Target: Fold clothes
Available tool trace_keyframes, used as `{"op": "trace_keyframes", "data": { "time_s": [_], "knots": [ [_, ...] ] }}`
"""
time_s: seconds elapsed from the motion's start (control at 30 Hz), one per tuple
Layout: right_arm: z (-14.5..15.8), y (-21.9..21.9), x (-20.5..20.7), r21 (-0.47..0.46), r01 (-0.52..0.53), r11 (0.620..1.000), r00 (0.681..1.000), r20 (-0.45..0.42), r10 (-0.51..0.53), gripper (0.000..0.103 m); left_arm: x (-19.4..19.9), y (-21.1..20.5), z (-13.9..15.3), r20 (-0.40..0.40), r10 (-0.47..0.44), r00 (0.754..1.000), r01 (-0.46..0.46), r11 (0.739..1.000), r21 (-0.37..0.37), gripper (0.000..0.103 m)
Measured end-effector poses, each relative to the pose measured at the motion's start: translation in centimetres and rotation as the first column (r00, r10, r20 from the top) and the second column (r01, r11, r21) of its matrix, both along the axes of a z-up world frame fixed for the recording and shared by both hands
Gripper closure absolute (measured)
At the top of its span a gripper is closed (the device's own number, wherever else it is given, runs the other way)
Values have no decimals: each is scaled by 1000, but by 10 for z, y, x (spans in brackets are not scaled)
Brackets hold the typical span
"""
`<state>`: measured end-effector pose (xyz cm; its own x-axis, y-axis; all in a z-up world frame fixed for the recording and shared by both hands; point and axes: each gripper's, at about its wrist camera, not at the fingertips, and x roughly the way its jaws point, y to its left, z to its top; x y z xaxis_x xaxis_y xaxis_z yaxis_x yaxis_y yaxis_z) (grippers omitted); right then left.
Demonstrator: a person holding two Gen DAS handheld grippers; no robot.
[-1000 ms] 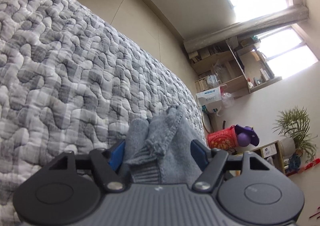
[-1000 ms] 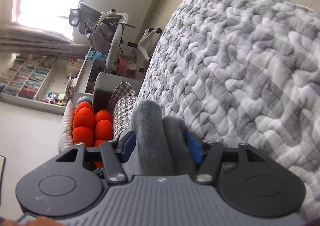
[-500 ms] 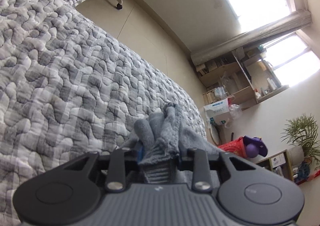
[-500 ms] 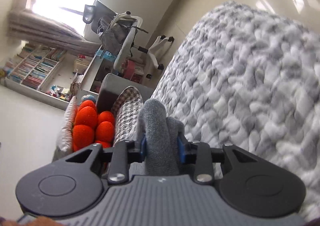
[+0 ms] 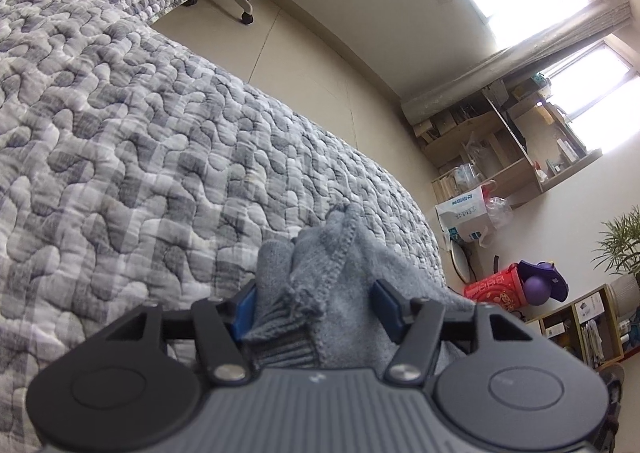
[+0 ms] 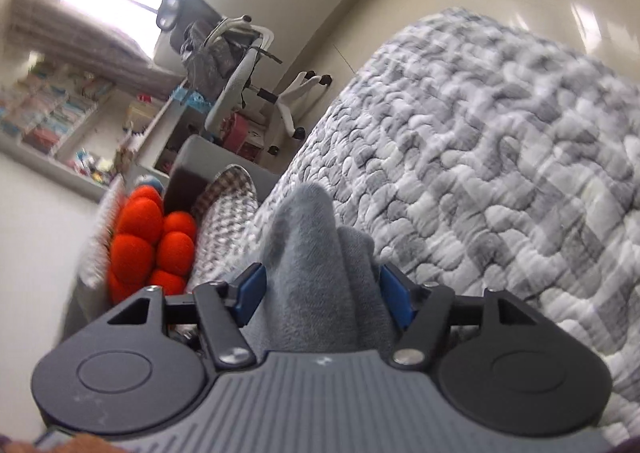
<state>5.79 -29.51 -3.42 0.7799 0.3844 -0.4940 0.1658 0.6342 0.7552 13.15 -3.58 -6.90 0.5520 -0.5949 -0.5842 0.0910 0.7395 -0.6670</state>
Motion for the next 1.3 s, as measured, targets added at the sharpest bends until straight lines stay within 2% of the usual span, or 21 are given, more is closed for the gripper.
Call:
{"op": "trace_keyframes", "data": {
  "time_s": [0.13,0.23,0.43,0.5,0.63,0.77,0.9,0.97,1.03,1.1,1.13,1.2,1.27,1.3],
  "knots": [
    [6,22,3,-156,-18,988,1000,20,22,31,1,-8,2,21,-7,1000,7,999,31,32],
    [4,32,6,-226,-13,974,999,27,19,28,1,-13,4,37,-13,999,11,998,55,27],
    [0,40,11,-275,14,961,1000,29,-7,28,4,-20,3,72,-10,997,2,994,106,23],
    [-1,40,13,-271,26,962,999,27,-19,28,7,-16,2,73,11,997,-17,996,87,25],
    [-5,27,14,-177,72,982,997,21,-69,29,14,5,-7,26,82,996,-81,996,-35,38],
    [-12,3,8,-10,139,990,990,-2,-139,42,16,25,-19,-36,118,992,-123,979,-165,47],
    [-29,-30,1,233,212,949,977,-56,-204,62,14,41,-31,-84,108,991,-127,957,-260,56],
    [-37,-41,-4,332,227,916,974,-69,-217,64,13,46,-36,-107,88,990,-117,944,-310,57],
    [-41,-50,-8,411,227,883,974,-72,-217,62,12,53,-41,-140,55,989,-105,922,-373,56],
    [-40,-55,-11,457,209,864,977,-66,-201,52,12,60,-45,-170,11,985,-85,896,-436,50],
    [-38,-57,-12,464,194,864,980,-60,-188,48,11,61,-46,-175,-14,985,-69,886,-460,43],
    [-29,-58,-14,441,150,885,988,-40,-148,31,9,62,-45,-174,-66,982,-29,871,-490,34],
    [-19,-52,-13,389,98,916,995,-26,-95,24,6,58,-41,-170,-118,978,24,880,-474,29],
    [-15,-47,-12,359,71,931,998,-29,-64,24,5,54,-39,-168,-143,975,52,888,-456,29]
  ]
}}
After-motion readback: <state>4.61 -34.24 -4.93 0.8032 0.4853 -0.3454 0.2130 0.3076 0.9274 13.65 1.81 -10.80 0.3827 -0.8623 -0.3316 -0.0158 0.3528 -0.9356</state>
